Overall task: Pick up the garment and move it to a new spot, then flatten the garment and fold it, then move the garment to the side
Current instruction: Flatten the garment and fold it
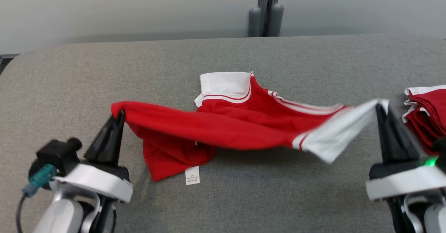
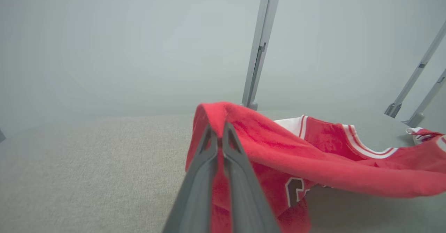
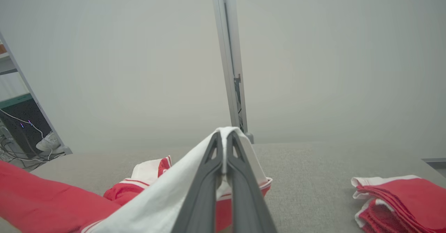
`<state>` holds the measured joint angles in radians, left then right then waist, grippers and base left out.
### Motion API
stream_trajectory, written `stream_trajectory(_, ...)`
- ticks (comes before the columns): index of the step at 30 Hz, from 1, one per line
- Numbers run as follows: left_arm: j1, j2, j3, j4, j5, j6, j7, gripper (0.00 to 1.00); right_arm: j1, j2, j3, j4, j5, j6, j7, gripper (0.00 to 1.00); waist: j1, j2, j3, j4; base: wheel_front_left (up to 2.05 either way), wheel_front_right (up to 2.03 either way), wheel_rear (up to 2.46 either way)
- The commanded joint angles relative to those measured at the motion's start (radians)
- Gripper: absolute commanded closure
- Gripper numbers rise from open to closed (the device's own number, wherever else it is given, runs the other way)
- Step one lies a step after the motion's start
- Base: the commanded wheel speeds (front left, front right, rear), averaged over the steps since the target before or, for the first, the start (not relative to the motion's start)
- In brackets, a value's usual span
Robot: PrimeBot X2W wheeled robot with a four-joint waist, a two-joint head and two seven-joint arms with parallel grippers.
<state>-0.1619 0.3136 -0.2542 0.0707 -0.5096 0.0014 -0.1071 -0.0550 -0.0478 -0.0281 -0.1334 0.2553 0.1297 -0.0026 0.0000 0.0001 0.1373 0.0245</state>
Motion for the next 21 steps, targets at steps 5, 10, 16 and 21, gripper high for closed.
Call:
stream_trajectory(5, -0.091, 0.044, 0.031, -0.137, 0.017, 0.025, 0.043, 1.00, -0.174, -0.006, -0.013, -0.044, 0.007, 0.002, -0.030, 1.00, 0.0000, -0.0001, -0.027, 0.011, 0.00, 0.00, 0.00)
stream_trajectory(10, -0.180, 0.072, 0.050, -0.212, 0.033, 0.041, 0.079, 1.00, -0.324, -0.022, -0.041, -0.063, 0.013, 0.002, -0.038, 1.00, 0.0000, -0.0001, -0.054, 0.015, 0.00, 0.00, 0.00)
stream_trajectory(16, -0.256, 0.091, 0.084, -0.277, 0.043, 0.065, 0.094, 1.00, -0.461, -0.037, -0.082, -0.065, 0.031, 0.002, -0.032, 1.00, 0.0000, -0.0001, -0.082, 0.008, 0.00, 0.00, 0.00)
stream_trajectory(21, -0.279, 0.093, 0.094, -0.304, 0.044, 0.076, 0.096, 1.00, -0.497, -0.039, -0.081, -0.056, 0.045, 0.002, -0.017, 1.00, 0.0000, -0.0001, -0.085, 0.007, 0.00, 0.00, 0.00)
